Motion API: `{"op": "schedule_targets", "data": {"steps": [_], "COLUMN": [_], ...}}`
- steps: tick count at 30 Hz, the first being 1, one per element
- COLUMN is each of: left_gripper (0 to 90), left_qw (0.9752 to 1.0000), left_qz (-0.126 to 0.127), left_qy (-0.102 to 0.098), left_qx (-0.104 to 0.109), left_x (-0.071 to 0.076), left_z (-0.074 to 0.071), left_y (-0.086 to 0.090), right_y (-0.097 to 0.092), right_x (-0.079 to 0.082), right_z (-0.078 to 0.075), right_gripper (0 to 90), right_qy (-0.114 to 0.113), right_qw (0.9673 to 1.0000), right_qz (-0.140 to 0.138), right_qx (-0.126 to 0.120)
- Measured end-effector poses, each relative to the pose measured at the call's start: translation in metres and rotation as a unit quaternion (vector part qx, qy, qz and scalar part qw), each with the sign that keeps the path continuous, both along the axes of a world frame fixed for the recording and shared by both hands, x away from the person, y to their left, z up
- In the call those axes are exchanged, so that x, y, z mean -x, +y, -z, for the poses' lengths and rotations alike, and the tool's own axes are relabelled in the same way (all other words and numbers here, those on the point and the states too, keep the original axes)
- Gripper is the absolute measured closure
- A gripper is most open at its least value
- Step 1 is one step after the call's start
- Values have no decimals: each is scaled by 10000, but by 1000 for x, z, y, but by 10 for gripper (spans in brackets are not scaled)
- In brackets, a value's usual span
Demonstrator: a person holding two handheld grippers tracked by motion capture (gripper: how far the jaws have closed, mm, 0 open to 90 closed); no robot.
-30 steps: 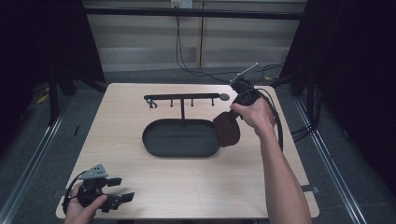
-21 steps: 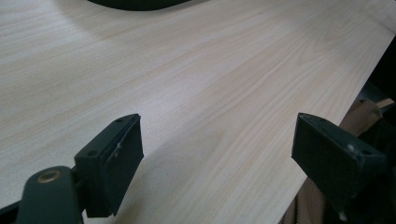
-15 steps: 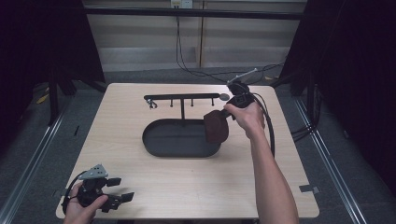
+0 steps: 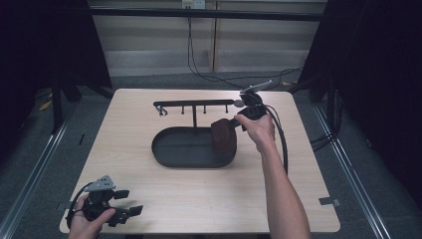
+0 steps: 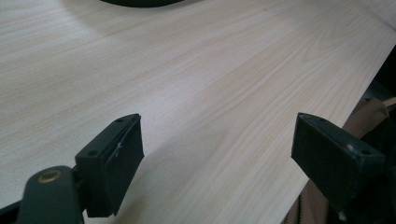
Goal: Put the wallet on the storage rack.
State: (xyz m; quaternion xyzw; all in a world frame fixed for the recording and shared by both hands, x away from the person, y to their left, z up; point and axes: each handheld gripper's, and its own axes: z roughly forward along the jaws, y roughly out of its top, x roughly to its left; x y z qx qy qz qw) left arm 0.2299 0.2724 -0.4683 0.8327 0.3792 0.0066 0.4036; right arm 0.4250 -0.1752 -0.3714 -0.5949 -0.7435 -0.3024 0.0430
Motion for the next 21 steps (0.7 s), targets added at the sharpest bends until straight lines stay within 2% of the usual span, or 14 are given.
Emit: {"op": "schedule_targets", "data": {"steps": [5,7,12,17,21], "left_gripper": [166,166,166,166,166], "left_qw": [10000,10000,10000,10000,10000], "left_qz": [-9,12,29,8,-19], "left_qy": [6,5,-6,-20,-29], "left_qx": [13,18,18,24,55], "left_x": [0,0,0,0,0], "left_z": [0,0,0,-1,-1], "left_y": [0,0,0,1,1], "right_y": [-2,-3,-3,0,1], "right_x": [0,0,0,0,-1], "right_z": [8,9,20,36,47], "right_gripper": [845,845,847,849,850], "right_qy": [-40,-5,-95,-148,-91], "right_qw": [9996,9995,9989,9977,9974], "right_qz": [82,123,201,277,287], "right_qx": [-267,-286,-422,-601,-651]}}
